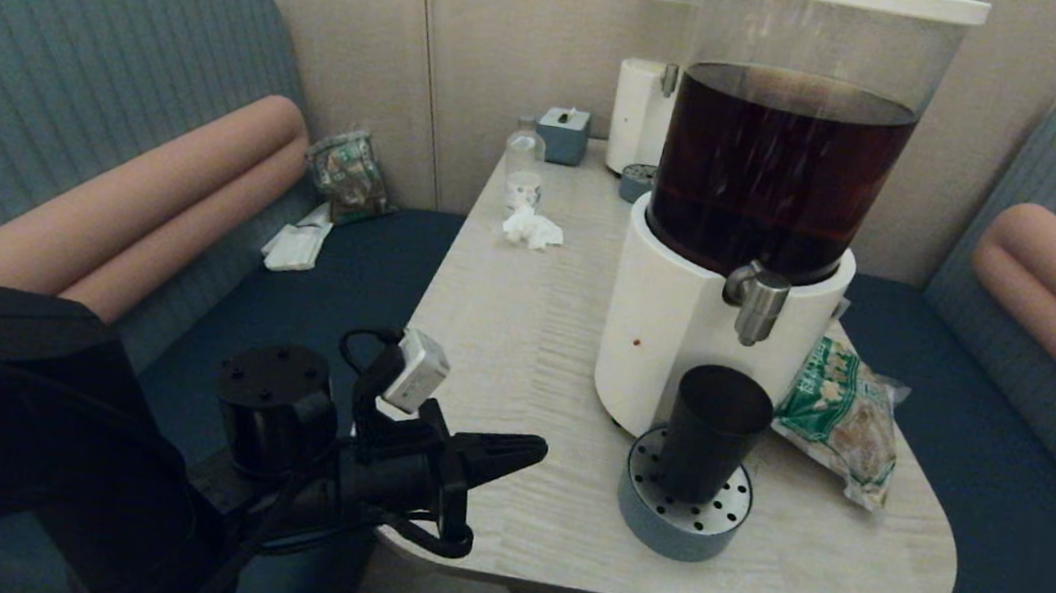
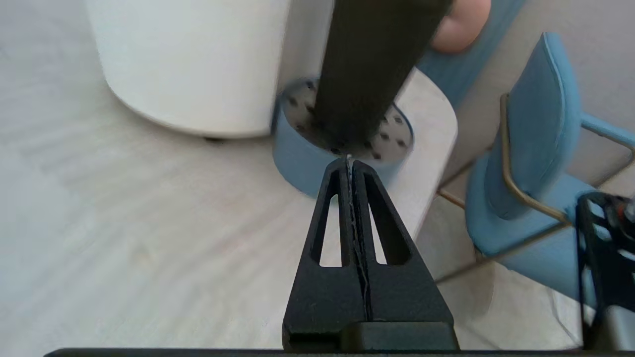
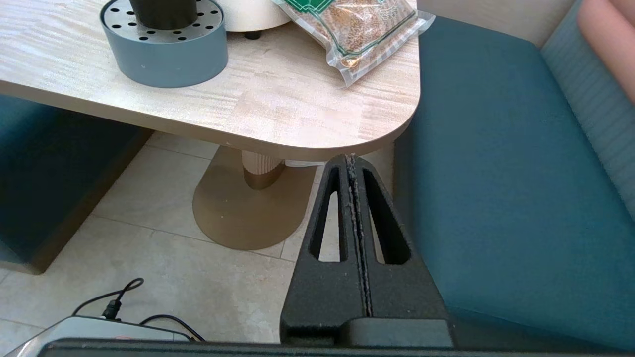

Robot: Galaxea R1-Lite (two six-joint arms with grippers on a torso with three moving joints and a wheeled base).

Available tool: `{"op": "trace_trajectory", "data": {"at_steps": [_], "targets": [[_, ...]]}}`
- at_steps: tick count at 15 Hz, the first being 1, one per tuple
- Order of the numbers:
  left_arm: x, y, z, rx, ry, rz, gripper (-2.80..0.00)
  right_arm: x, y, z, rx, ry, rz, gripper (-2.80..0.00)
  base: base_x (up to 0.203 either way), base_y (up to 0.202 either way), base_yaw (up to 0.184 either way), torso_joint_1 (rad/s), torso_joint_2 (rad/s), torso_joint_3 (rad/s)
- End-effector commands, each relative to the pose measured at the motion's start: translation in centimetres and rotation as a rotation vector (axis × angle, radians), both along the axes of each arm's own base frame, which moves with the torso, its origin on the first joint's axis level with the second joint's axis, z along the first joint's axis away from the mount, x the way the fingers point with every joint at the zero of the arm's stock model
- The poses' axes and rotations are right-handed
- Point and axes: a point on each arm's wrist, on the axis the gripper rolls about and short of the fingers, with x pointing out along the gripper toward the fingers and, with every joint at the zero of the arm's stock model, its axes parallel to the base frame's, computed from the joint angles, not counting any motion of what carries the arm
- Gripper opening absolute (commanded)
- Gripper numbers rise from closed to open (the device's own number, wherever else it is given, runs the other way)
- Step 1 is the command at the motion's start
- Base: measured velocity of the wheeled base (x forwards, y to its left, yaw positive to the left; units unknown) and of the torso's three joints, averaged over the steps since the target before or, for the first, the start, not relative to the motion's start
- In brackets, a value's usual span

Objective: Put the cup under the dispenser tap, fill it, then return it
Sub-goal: Place the cup next to the water dispenser

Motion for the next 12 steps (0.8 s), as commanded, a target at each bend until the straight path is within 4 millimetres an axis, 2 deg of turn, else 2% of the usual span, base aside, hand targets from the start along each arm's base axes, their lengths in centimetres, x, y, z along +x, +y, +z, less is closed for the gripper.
{"op": "trace_trajectory", "data": {"at_steps": [1,3,7,10,12], "targets": [[1.0,-0.5,0.6,-0.024,-0.045,0.000,-2.80,0.0,0.0,0.0,0.000,-0.002,0.001,-2.80,0.000,0.000,0.000,0.000,0.00,0.000],[2.4,-1.1,2.9,-0.078,-0.145,0.004,-2.80,0.0,0.0,0.0,-0.002,-0.002,0.001,-2.80,0.000,0.000,0.000,0.000,0.00,0.000],[2.3,-0.1,7.3,-0.148,-0.270,0.031,-2.80,0.0,0.0,0.0,0.000,-0.002,0.001,-2.80,0.000,0.000,0.000,0.000,0.00,0.000],[2.1,0.2,7.4,-0.148,-0.268,0.034,-2.80,0.0,0.0,0.0,-0.001,-0.002,0.001,-2.80,0.000,0.000,0.000,0.000,0.00,0.000],[1.9,0.0,6.7,-0.139,-0.242,0.023,-2.80,0.0,0.0,0.0,0.000,-0.002,0.001,-2.80,0.000,0.000,0.000,0.000,0.00,0.000]]}}
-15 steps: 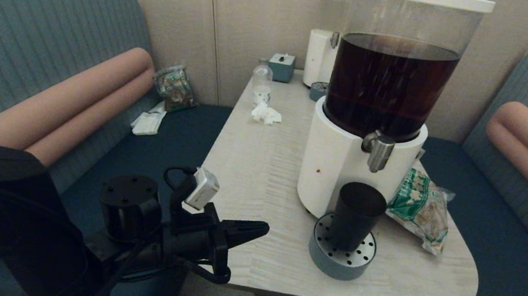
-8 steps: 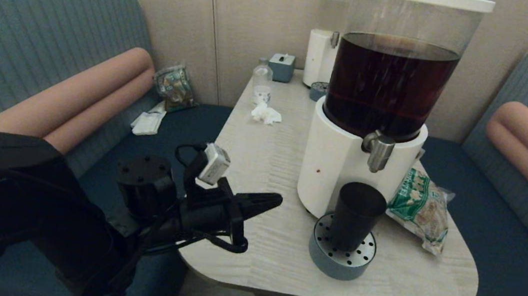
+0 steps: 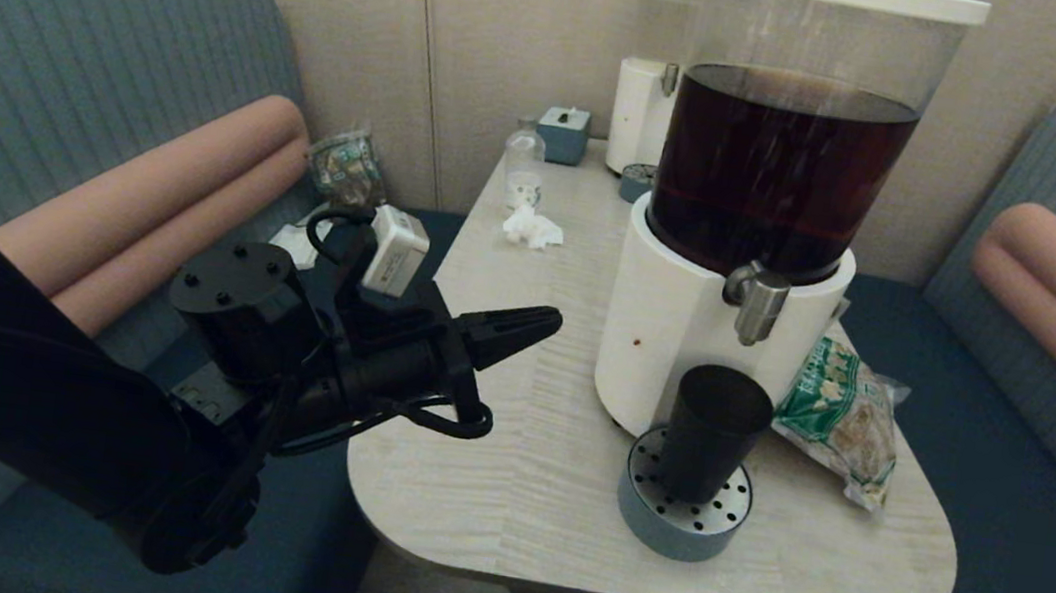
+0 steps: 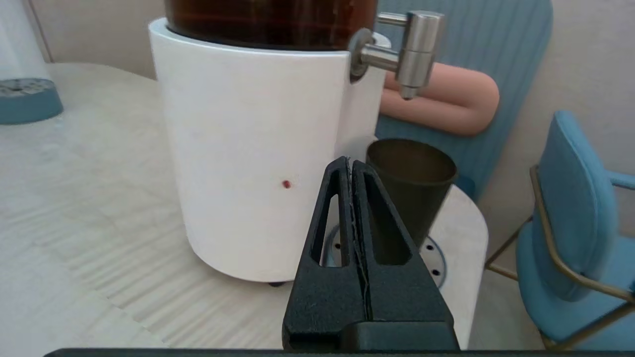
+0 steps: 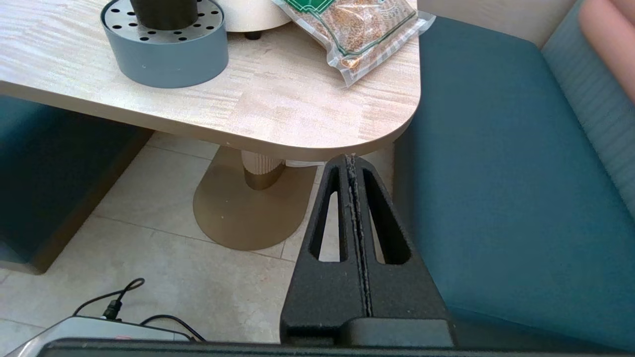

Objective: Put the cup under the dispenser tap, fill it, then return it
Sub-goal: Place the cup next to the water dispenser

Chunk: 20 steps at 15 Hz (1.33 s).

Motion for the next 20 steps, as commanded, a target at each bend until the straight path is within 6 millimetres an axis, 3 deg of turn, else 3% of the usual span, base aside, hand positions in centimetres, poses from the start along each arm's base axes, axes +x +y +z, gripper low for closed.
{"op": "trace_trajectory", "data": {"at_steps": [1,6,9,12,15,18,20], "targets": [[-0.5,-0.2,-0.6,0.011,0.020,-0.021,-2.80,0.0,0.0,0.0,0.000,-0.002,0.001,-2.80,0.000,0.000,0.000,0.000,0.00,0.000],[-4.7,-1.4,-4.1,0.113,0.165,-0.200,-2.80,0.0,0.0,0.0,0.000,-0.002,0.001,-2.80,0.000,0.000,0.000,0.000,0.00,0.000],[-7.0,-1.8,-2.5,0.104,0.150,-0.375,-2.80,0.0,0.0,0.0,-0.002,-0.002,0.001,-2.80,0.000,0.000,0.000,0.000,0.00,0.000],[-9.1,-1.2,0.8,0.026,0.171,-0.452,-2.80,0.0,0.0,0.0,-0.001,-0.002,0.001,-2.80,0.000,0.000,0.000,0.000,0.00,0.000],[-10.9,0.8,5.4,-0.096,0.161,-0.461,-2.80,0.0,0.0,0.0,-0.001,-0.002,0.001,-2.80,0.000,0.000,0.000,0.000,0.00,0.000],[-13.2,3.1,12.3,-0.375,0.218,-0.463,-2.80,0.0,0.0,0.0,0.000,-0.002,0.001,-2.80,0.000,0.000,0.000,0.000,0.00,0.000],[-14.8,4.7,15.6,-0.579,0.333,-0.518,-2.80,0.0,0.0,0.0,-0.002,-0.002,0.001,-2.80,0.000,0.000,0.000,0.000,0.00,0.000]]}}
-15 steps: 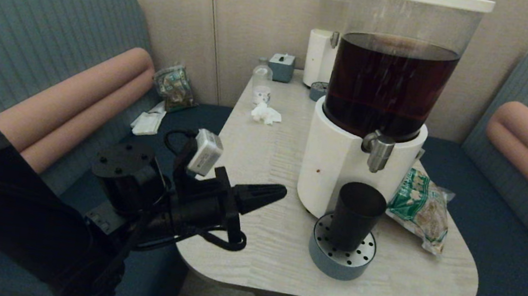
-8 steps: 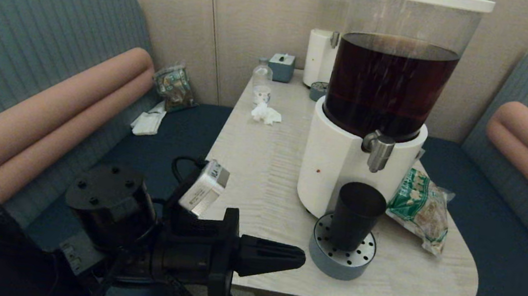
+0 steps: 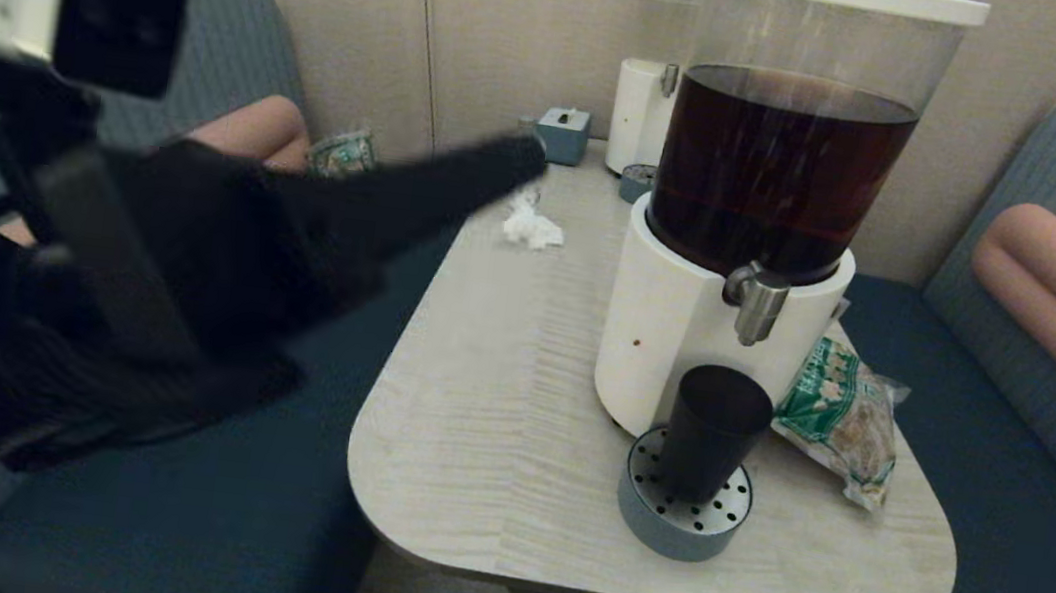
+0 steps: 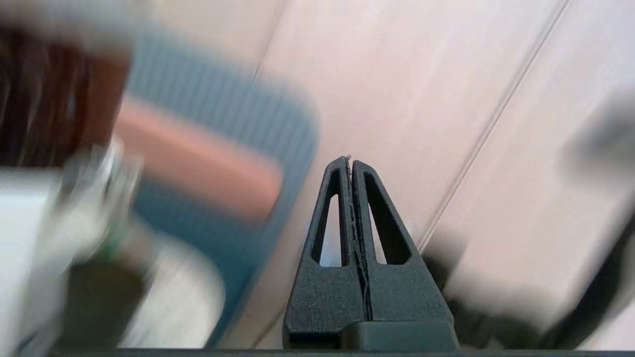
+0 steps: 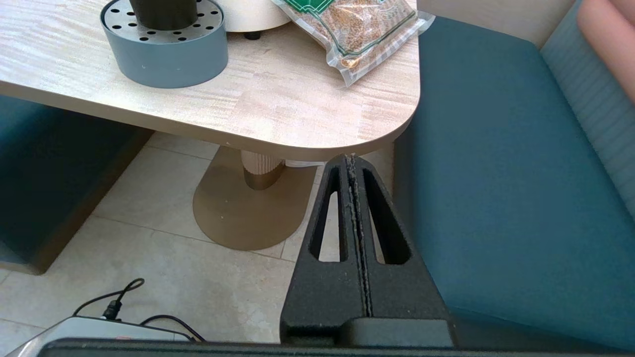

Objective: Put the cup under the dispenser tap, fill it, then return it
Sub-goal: Place the cup next to the water dispenser

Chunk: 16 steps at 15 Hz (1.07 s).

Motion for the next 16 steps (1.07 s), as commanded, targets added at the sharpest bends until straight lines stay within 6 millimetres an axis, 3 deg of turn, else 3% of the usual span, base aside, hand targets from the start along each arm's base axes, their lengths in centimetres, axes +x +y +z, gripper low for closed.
{"op": "trace_trajectory", "data": {"at_steps": [1,3,5,11,12,16], "targets": [[-3.1,3.2,5.2,-0.260,0.151,-0.115,-2.80,0.0,0.0,0.0,0.000,-0.002,0.001,-2.80,0.000,0.000,0.000,0.000,0.00,0.000],[-3.6,5.6,7.2,-0.410,0.291,-0.185,-2.80,0.0,0.0,0.0,0.000,-0.002,0.001,-2.80,0.000,0.000,0.000,0.000,0.00,0.000],[-3.8,7.4,7.9,-0.490,0.359,-0.197,-2.80,0.0,0.0,0.0,0.000,-0.002,0.001,-2.80,0.000,0.000,0.000,0.000,0.00,0.000],[-1.1,6.7,6.8,-0.438,0.410,-0.159,-2.80,0.0,0.0,0.0,0.000,-0.002,0.001,-2.80,0.000,0.000,0.000,0.000,0.00,0.000],[-0.8,6.6,6.5,-0.425,0.393,-0.133,0.00,0.0,0.0,0.0,0.000,-0.002,0.001,-2.80,0.000,0.000,0.000,0.000,0.00,0.000],[0.4,6.1,6.0,-0.401,0.385,-0.095,0.00,0.0,0.0,0.0,-0.002,-0.002,0.002,-2.80,0.000,0.000,0.000,0.000,0.00,0.000]]}}
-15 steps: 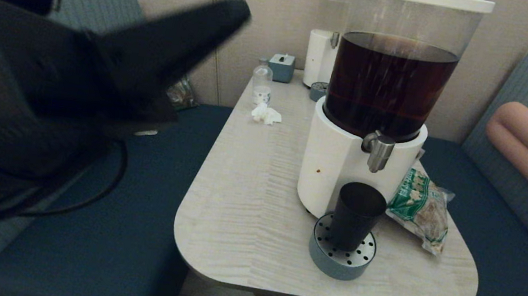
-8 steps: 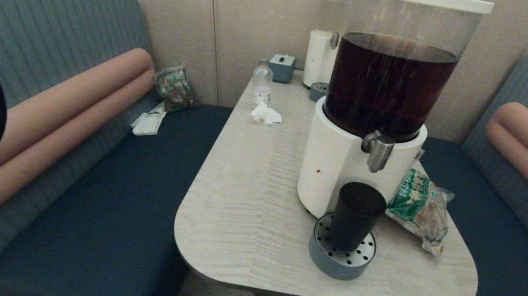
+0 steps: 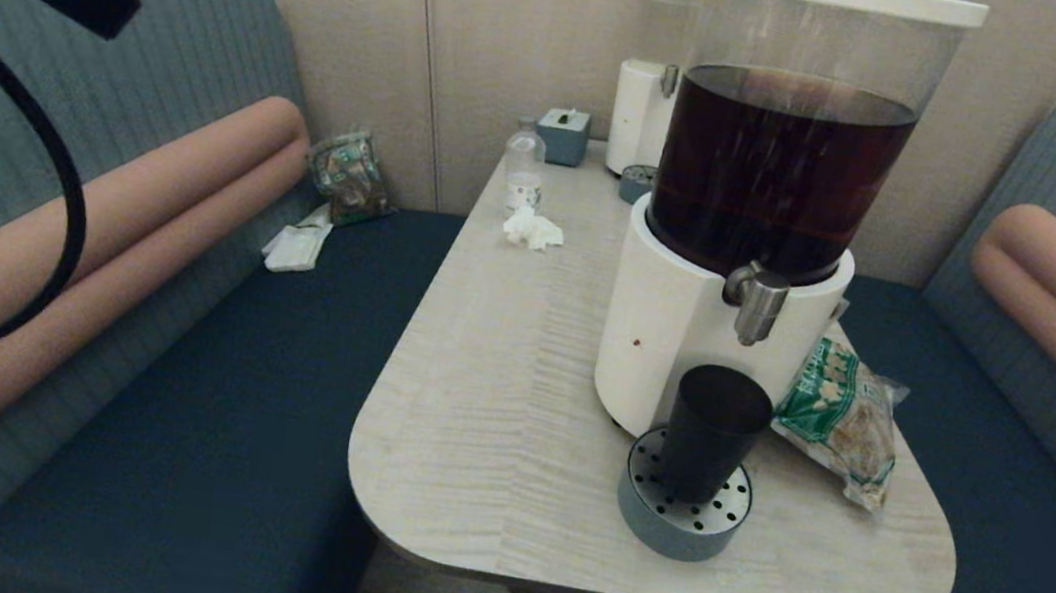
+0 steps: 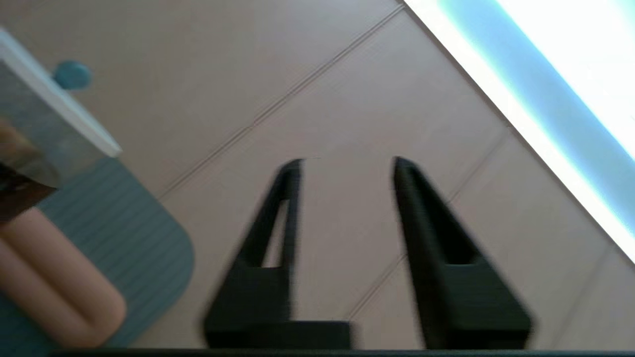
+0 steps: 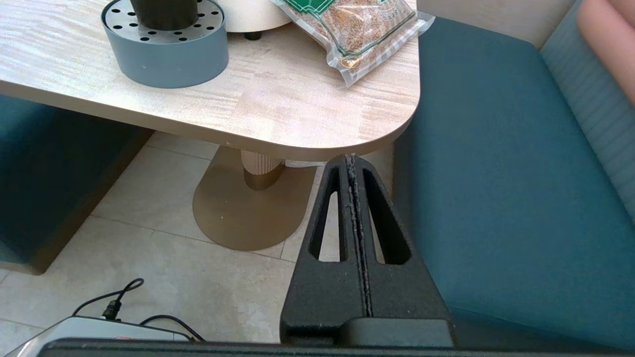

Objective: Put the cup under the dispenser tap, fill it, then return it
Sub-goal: Place the cup next to the water dispenser

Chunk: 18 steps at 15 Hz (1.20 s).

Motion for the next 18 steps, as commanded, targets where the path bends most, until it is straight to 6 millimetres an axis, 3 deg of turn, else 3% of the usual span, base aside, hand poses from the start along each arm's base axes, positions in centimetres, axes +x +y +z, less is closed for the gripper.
{"op": "trace_trajectory", "data": {"at_steps": [1,2,4,5,6,8,10,12,15,18], "targets": [[1.0,-0.4,-0.7,0.030,0.012,0.000,0.00,0.0,0.0,0.0,-0.001,-0.002,0.001,-2.80,0.000,0.000,0.000,0.000,0.00,0.000],[2.3,-1.0,-1.7,0.103,-0.012,0.043,0.00,0.0,0.0,0.0,-0.001,-0.002,0.001,-2.80,0.000,0.000,0.000,0.000,0.00,0.000],[6.1,-2.7,-5.9,0.353,-0.126,0.177,0.00,0.0,0.0,0.0,-0.001,-0.002,0.001,-2.80,0.000,0.000,0.000,0.000,0.00,0.000],[8.3,-3.6,-8.6,0.497,-0.222,0.252,0.00,0.0,0.0,0.0,0.001,-0.002,0.001,-2.80,0.000,0.000,0.000,0.000,0.00,0.000],[11.1,-4.8,-12.7,0.655,-0.313,0.298,0.00,0.0,0.0,0.0,-0.001,-0.002,0.001,-2.80,0.000,0.000,0.000,0.000,0.00,0.000],[14.5,-6.4,-19.3,0.852,-0.450,0.308,0.00,0.0,0.0,0.0,-0.001,-0.002,0.001,-2.80,0.000,0.000,0.000,0.000,0.00,0.000],[16.4,-7.9,-23.3,0.928,-0.577,0.282,0.00,0.0,0.0,0.0,0.000,-0.002,0.001,-2.80,0.000,0.000,0.000,0.000,0.00,0.000],[18.0,-10.0,-24.3,0.916,-0.663,0.271,0.00,0.0,0.0,0.0,0.001,-0.002,0.001,-2.80,0.000,0.000,0.000,0.000,0.00,0.000],[18.5,-12.8,-25.1,0.895,-0.694,0.266,0.00,0.0,0.0,0.0,0.000,-0.002,0.001,-2.80,0.000,0.000,0.000,0.000,0.00,0.000],[19.5,-14.5,-25.3,0.866,-0.724,0.283,0.00,0.0,0.0,0.0,0.000,-0.002,0.000,-2.80,0.000,0.000,0.000,0.000,0.00,0.000]]}}
